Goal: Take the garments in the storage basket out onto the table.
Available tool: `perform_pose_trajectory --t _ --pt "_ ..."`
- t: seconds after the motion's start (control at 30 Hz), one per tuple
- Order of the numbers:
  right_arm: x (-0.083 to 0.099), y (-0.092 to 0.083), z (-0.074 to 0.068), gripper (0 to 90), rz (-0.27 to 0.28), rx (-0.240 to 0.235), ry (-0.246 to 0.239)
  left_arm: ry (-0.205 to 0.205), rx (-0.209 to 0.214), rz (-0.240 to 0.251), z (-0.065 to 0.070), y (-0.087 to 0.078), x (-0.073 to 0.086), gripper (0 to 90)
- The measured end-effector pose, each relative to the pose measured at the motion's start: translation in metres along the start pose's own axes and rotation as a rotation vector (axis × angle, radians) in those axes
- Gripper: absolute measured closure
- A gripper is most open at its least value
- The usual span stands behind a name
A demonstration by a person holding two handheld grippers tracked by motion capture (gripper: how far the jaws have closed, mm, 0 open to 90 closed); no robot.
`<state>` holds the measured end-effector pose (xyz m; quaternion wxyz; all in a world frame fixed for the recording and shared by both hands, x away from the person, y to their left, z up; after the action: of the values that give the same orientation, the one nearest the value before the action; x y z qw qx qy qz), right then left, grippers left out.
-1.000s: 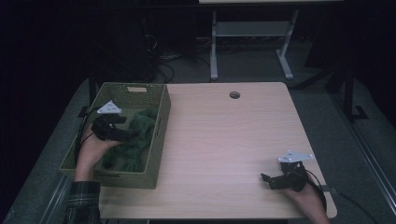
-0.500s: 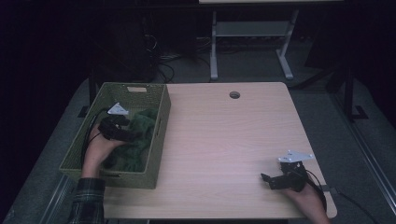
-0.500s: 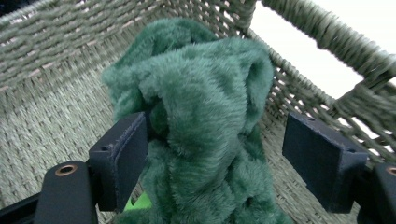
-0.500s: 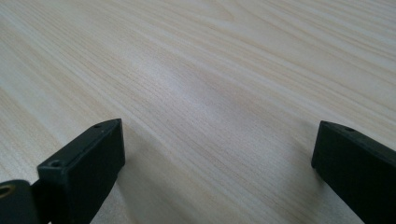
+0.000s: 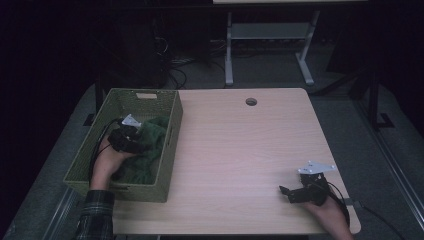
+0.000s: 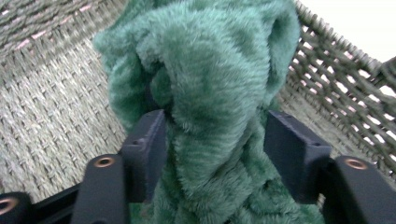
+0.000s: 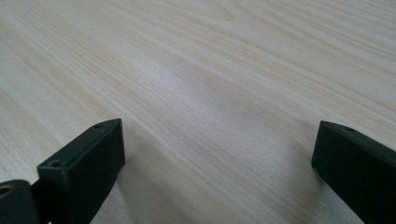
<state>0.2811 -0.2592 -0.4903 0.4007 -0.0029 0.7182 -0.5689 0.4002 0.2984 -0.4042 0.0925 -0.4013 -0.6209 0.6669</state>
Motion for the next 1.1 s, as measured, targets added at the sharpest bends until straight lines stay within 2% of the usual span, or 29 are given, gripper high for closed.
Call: perform_pose_trajectory --t 0.1,0.2,0.3,0.37,0.43,0.67,0.8,1.1 --pt "0.000 0.000 0.000 2.4 0.000 0.000 0.000 -0.001 0.003 -0.028 0.001 0.002 0.000 52.8" --pt "0.000 0.000 0.000 2.4 0.000 0.000 0.000 -0.003 0.006 -0.032 0.001 0.002 0.000 58.9" --pt "0.000 0.000 0.000 2.4 0.000 0.000 -0.001 -0.008 0.019 -0.042 0.000 0.001 0.000 72.7" --pt "0.000 0.000 0.000 2.4 0.000 0.000 0.000 -0.009 0.022 -0.042 0.000 0.001 0.000 75.9" --pt "0.000 0.000 0.000 2.4 0.000 0.000 -0.001 -0.019 0.038 -0.039 0.000 -0.001 0.001 82.9" --pt "0.000 0.000 0.000 2.4 0.000 0.000 -0.001 -0.045 0.056 -0.015 -0.002 -0.012 0.002 84.8" --pt "0.000 0.000 0.000 2.4 0.000 0.000 0.000 -0.049 0.049 0.044 -0.003 -0.027 0.002 84.9" --pt "0.000 0.000 0.000 2.4 0.000 0.000 0.000 -0.038 0.028 0.124 -0.002 -0.052 0.003 85.3"
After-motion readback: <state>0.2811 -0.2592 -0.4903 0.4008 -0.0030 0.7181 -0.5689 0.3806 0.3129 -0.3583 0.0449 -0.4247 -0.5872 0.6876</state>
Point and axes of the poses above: each handheld gripper's, and its own axes: y roughly forward along the jaws, x roughly out of its underside, z roughly to its right, the point moved 1 cm from there along y, roughly forward along the jaws, and after that the axes turned 10 degrees about -z, right-handed, at the moved point
